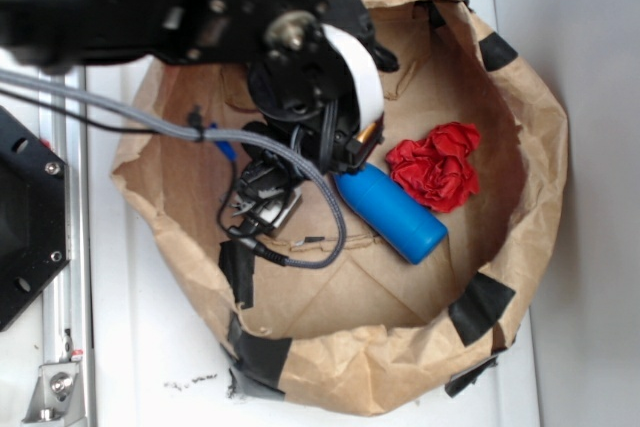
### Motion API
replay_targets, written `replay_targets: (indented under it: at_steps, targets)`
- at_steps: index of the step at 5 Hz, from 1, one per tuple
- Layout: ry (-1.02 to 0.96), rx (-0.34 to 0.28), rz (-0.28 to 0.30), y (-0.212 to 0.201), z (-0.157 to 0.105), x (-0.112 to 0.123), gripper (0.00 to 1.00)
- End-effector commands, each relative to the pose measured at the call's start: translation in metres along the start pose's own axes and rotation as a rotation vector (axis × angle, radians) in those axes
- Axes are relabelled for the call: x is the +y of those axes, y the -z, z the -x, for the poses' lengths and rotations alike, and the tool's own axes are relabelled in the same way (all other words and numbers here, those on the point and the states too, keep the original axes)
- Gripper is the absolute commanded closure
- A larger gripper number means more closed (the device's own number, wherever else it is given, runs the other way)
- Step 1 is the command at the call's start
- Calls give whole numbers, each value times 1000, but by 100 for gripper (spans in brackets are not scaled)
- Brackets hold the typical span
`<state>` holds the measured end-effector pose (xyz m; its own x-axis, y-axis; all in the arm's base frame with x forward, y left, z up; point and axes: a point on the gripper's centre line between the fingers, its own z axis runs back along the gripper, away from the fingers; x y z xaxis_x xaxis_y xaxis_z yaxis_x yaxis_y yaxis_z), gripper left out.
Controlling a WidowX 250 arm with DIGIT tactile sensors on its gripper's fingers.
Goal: Grab the blue bottle.
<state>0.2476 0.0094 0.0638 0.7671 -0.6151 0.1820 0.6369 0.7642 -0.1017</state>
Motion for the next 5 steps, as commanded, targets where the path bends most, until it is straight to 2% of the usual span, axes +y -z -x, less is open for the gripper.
replay_targets:
  at_steps: [1, 4, 5]
  targets:
    - [-1, 28, 12, 27, -24, 2, 0]
    - [24, 76, 18, 56, -28, -4, 0]
    - [0, 54, 21, 54, -27, -3, 100]
